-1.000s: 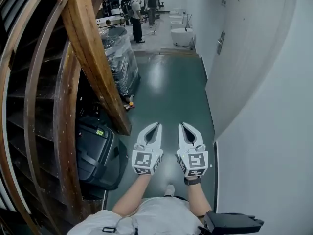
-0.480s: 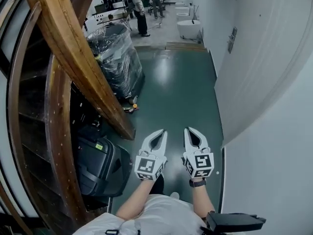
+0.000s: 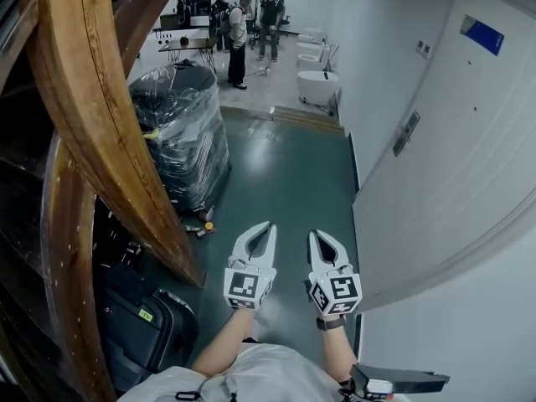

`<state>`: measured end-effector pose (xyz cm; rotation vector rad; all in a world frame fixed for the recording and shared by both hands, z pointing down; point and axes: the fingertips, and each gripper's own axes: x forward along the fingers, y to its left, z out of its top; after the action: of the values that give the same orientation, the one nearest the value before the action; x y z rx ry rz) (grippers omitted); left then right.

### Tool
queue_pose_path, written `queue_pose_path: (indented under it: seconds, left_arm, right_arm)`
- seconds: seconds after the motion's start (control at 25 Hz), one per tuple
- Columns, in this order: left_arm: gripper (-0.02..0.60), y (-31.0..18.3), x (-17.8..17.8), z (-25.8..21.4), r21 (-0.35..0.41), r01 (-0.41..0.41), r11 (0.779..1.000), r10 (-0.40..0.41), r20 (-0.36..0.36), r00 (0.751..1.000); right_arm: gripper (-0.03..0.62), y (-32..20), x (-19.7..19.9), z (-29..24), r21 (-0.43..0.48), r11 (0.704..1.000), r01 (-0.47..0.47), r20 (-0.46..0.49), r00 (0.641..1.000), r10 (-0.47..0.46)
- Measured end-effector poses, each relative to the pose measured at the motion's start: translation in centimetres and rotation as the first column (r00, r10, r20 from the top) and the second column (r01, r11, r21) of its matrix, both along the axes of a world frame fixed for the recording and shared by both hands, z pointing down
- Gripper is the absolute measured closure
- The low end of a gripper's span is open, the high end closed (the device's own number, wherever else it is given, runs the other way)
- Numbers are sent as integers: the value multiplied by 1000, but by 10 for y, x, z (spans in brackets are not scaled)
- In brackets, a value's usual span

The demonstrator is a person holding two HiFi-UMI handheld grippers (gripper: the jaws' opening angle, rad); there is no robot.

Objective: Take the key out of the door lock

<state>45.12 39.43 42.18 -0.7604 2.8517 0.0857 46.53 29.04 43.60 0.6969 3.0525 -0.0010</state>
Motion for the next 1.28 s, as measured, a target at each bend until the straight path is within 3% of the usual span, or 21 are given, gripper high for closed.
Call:
queue_pose_path:
  seconds: [0.08, 0.2, 0.32, 0.48, 0.6, 0.72, 0.96, 1.12, 1.28]
  left_arm:
    - [581, 11, -30, 2, 26, -8, 1000, 8, -15, 1000]
    - [582, 11, -75, 34, 135, -52, 989, 71, -137, 988]
    - [581, -1, -104, 54, 120, -62, 991, 85, -197, 977]
    - [583, -11, -150, 32, 63, -63, 996, 68, -85, 994]
    - [582, -23, -205, 29, -12, -50, 999, 50, -46, 998]
    - [583, -45, -268, 13, -89, -42, 995, 42, -6, 999]
    - [581, -91, -380, -59, -69, 1, 998, 10, 157, 988]
    - [581, -117, -438, -25, -81, -8, 997, 13, 58, 998]
    - [583, -156, -498, 10, -193, -92, 977, 85, -48, 995]
  right_arm:
    - [588, 14, -27, 4, -1, 1000, 15, -4, 1000, -15]
    - [588, 25, -67, 19, 1, 1000, 29, -54, 998, -29]
    - [588, 19, -110, 16, 2, 999, 37, -58, 998, -37]
    - [588, 2, -179, 23, -53, 998, 34, -55, 998, -37]
    - [588, -13, -241, 41, -92, 995, 24, -97, 995, -33]
    - [588, -31, -312, 31, -130, 990, 54, -64, 996, -63]
    - [588, -114, -458, -28, -174, 984, 20, 41, 999, -13]
    - [588, -155, -503, 3, -107, 994, -32, -21, 999, 30]
    - [588, -182, -534, 40, -128, 990, -59, -103, 994, 46]
